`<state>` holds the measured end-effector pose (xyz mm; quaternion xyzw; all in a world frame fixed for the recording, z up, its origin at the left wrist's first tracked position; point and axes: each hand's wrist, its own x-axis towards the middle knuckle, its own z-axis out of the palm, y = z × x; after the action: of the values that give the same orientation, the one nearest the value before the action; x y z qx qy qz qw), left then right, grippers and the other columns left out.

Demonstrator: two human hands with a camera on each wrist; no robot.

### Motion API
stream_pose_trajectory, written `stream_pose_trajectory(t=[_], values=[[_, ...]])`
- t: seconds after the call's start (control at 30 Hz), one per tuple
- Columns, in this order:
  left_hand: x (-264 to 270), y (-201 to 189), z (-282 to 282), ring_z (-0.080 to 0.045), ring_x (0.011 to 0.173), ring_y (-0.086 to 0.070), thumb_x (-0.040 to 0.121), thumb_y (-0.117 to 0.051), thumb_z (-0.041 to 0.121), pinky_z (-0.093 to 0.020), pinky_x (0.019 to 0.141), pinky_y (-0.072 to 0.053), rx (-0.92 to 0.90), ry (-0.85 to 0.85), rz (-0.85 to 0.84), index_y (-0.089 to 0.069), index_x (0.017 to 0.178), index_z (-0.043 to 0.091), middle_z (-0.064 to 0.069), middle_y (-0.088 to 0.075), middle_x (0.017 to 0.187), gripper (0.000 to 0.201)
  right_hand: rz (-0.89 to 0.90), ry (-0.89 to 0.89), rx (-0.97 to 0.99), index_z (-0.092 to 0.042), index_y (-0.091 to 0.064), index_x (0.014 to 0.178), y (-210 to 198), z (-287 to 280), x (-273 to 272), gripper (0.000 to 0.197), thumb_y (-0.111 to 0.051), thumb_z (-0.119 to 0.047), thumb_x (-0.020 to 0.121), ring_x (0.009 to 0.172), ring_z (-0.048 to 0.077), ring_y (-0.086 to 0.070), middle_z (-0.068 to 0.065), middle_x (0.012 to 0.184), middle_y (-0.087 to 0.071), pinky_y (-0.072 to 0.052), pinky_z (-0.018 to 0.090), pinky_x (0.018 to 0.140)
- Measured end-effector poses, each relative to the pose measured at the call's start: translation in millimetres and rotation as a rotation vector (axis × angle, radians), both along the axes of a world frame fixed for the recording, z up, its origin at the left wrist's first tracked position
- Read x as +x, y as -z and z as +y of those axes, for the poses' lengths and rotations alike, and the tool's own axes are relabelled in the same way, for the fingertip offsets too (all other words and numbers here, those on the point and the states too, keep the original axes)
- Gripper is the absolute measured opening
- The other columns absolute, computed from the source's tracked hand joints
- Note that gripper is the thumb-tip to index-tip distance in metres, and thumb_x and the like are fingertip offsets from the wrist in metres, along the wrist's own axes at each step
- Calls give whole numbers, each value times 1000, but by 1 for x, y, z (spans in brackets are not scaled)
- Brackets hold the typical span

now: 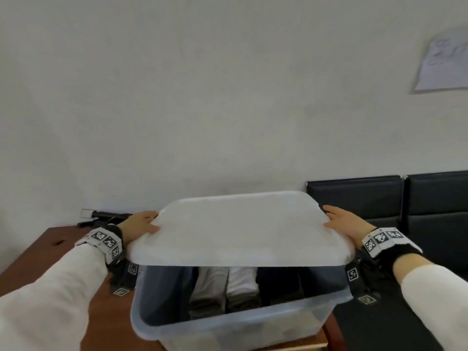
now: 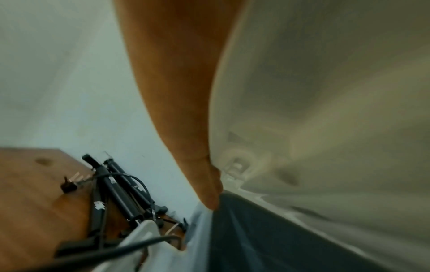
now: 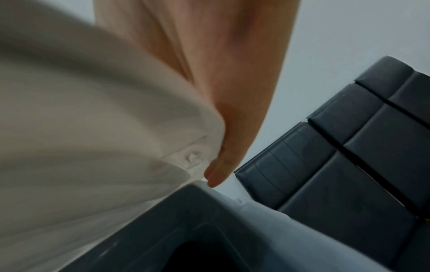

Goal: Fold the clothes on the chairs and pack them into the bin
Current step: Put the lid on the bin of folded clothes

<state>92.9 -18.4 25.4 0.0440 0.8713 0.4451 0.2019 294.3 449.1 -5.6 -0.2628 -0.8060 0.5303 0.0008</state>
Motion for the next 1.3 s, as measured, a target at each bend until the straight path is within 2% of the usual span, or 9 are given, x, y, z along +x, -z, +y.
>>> stream_pose_trajectory(t=[0.07,0.2,0.27,0.47,0.57,0.73,1.0,1.2,1.3], values=[[-4,9,-17,-24,116,-53,95,-54,20,-34,103,-37,-52,-64,75,-61,107,18,-5,-59,121,13,-13,19,-2,-11,-30,148,8,1,0,74,-64,1,84,132,33,-42,17,148,-39,-31,45,114],[-5,35,-51,-33,123,-51,101,-35,25,-28,81,-49,138,-468,10,-56,125,0,-12,-54,133,41,-85,26,183,-7,-48,137,30,-2,-1,59,-67,-6,81,122,31,-52,14,134,-56,-37,43,109],[16,39,-61,-21,122,-53,93,-35,44,-24,81,-46,66,-515,25,-55,127,15,-2,-55,133,49,-105,-16,336,-13,-62,123,32,-6,-5,41,-64,-12,83,112,29,-57,9,122,-64,-43,39,101],[47,51,-90,-29,99,-60,93,-55,13,-36,98,-44,151,-726,52,-66,105,-9,-19,-67,105,27,-104,1,484,-10,-66,89,26,-28,-12,11,-56,-15,87,86,28,-60,11,92,-67,-42,29,75],[47,33,-88,-30,88,-54,96,-50,13,-34,80,-43,157,-624,-104,-61,93,-10,-21,-60,99,25,-99,-2,511,-10,-68,97,24,-29,-13,15,-58,-16,89,88,27,-59,12,97,-68,-41,29,79],[48,18,-68,-31,95,-60,90,-59,31,-43,87,-51,-55,-171,-379,-56,117,-4,-19,-62,111,44,-110,-58,530,-11,-68,107,18,-29,-9,21,-56,-13,89,89,26,-55,14,105,-67,-42,33,86],[20,36,-47,-28,106,-62,79,-72,39,-37,93,-51,-652,-111,-87,-63,118,2,-12,-66,116,55,-90,-64,534,-13,-65,110,29,-28,-12,22,-52,-14,91,90,28,-55,11,104,-65,-43,36,87],[60,8,-35,-27,127,-49,98,-45,17,-15,70,-46,-489,-142,-116,-46,135,1,-10,-51,138,40,-118,-48,627,-12,-60,122,28,-34,-17,32,-57,-20,91,104,32,-59,12,116,-64,-45,36,91],[57,16,-46,-28,121,-52,97,-46,19,-26,90,-44,-327,-135,-164,-46,131,2,-14,-51,133,37,-179,-53,640,-13,-61,118,33,-30,-20,29,-53,-26,93,94,29,-59,10,108,-64,-46,36,86]])
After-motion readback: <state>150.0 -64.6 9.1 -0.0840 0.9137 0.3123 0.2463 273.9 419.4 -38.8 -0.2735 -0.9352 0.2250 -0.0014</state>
